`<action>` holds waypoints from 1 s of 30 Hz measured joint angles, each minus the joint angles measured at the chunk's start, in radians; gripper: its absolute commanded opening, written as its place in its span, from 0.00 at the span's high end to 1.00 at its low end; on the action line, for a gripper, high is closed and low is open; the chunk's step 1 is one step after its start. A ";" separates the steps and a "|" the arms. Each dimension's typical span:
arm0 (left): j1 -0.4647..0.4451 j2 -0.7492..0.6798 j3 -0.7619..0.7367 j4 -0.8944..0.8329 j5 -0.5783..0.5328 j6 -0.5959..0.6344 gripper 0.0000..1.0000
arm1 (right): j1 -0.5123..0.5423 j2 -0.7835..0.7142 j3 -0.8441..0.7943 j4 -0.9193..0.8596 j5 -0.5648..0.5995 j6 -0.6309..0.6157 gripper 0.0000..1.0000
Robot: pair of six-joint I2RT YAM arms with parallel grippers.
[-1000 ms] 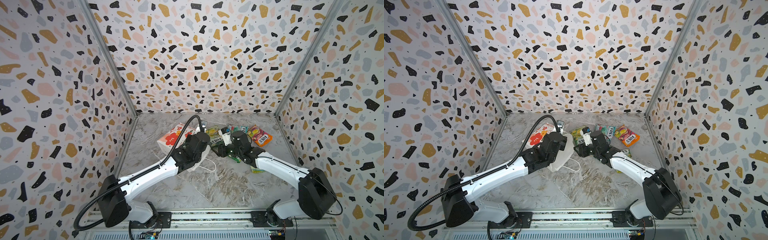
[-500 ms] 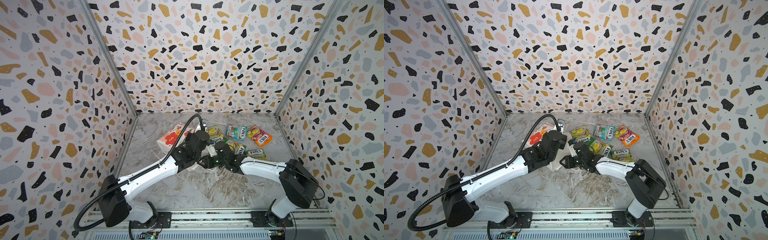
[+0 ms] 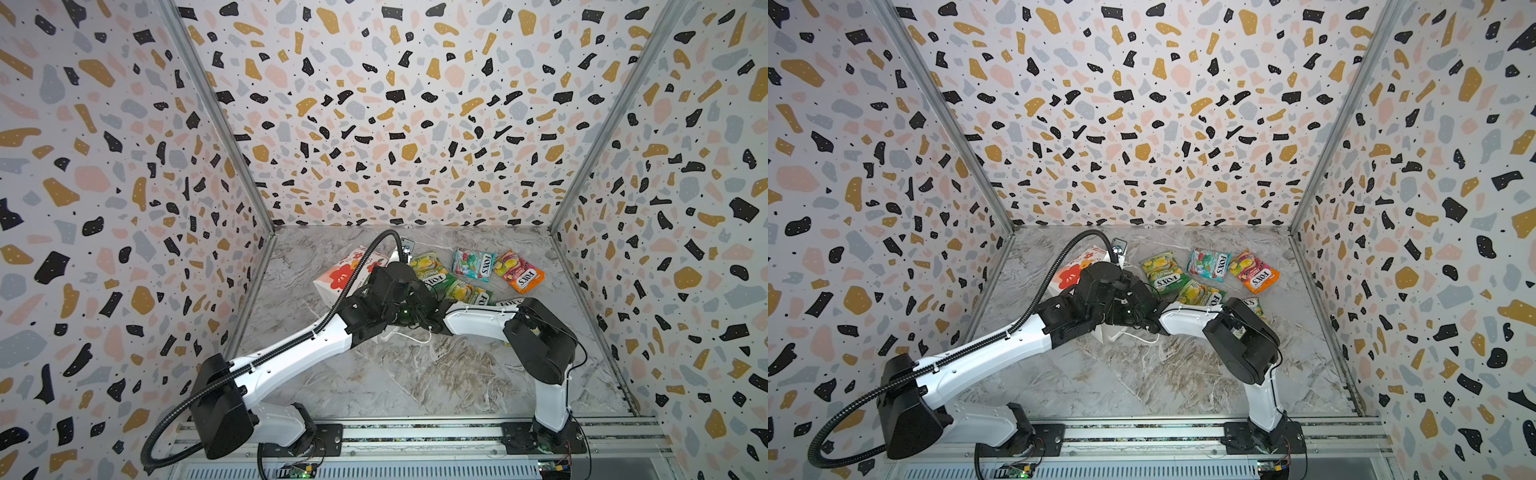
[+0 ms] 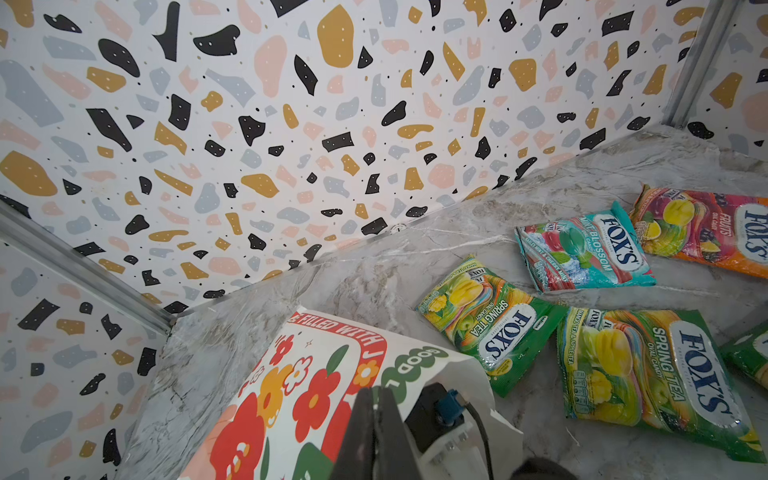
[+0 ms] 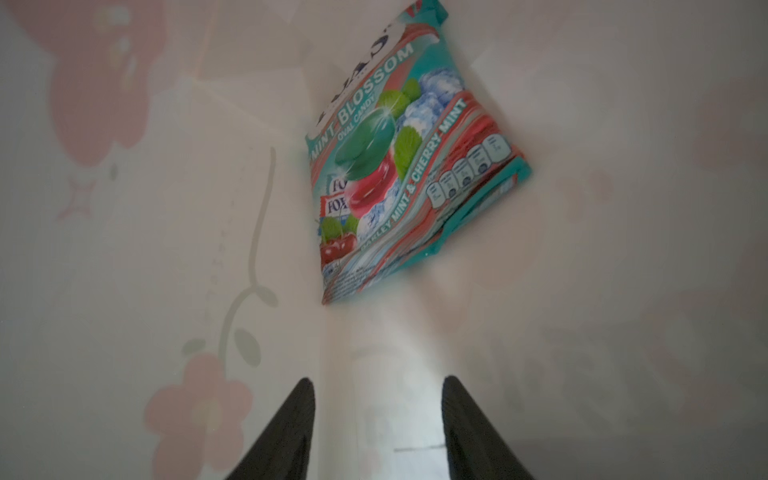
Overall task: Take the snacks out of the paper bag
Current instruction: 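Grasp the teal Mint Blossom pack inside the bag with the right gripper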
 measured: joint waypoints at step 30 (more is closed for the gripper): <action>0.036 -0.077 -0.065 0.027 0.134 0.016 1.00 | -0.040 0.288 0.264 0.065 -0.014 0.132 1.00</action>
